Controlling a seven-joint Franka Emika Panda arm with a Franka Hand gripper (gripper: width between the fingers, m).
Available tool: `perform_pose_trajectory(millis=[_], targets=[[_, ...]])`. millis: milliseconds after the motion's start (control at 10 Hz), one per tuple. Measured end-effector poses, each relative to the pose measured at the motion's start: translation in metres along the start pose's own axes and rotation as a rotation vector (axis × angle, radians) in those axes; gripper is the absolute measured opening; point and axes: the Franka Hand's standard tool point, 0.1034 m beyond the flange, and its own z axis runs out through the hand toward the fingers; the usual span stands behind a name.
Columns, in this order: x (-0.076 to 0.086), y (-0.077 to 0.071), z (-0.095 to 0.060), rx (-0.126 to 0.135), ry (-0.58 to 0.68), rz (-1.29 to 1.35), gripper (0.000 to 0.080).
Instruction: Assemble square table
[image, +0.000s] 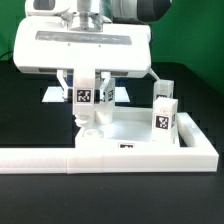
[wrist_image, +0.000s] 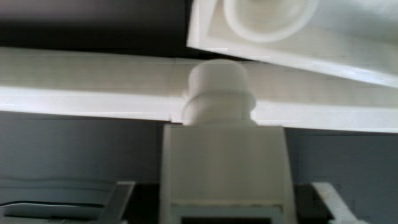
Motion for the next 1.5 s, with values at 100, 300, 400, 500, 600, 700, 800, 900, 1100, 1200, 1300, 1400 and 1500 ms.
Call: perform_pose_trajectory(millis=[100, 300, 400, 500, 600, 700, 800, 900, 1100, 1200, 1300, 1400, 1500], targets=[[-0.001, -0.002, 0.001, 0.002, 0.000, -0.002, 0.0285], [-0.005, -0.004, 0.003, 0.003, -0.004, -0.003, 0.0285], [-0.005, -0.004, 0.003, 0.003, -0.004, -0.003, 0.0285], [-0.006, -0.003, 0.003, 0.000, -0.001, -0.003, 0.0285], [-0.014, -0.004, 0.004, 0.002, -0.012, -0.002, 0.0285], [-0.017, -0.008, 0.004, 0.008, -0.017, -0.004, 0.0285], [-0.020, -0.010, 0.005, 0.010, -0.023, -0.005, 0.0285], [-0.024, -0.012, 0.007, 0.013, -0.030, -0.006, 0.0285], [-0.027, -0.016, 0.008, 0.019, -0.037, -0.010, 0.0285], [-0.027, -0.016, 0.010, 0.019, -0.038, -0.009, 0.0285], [-0.029, -0.016, 0.012, 0.020, -0.042, -0.009, 0.0285], [-0.032, -0.017, 0.014, 0.021, -0.047, -0.009, 0.0285], [-0.034, -0.017, 0.015, 0.021, -0.050, -0.008, 0.0285]])
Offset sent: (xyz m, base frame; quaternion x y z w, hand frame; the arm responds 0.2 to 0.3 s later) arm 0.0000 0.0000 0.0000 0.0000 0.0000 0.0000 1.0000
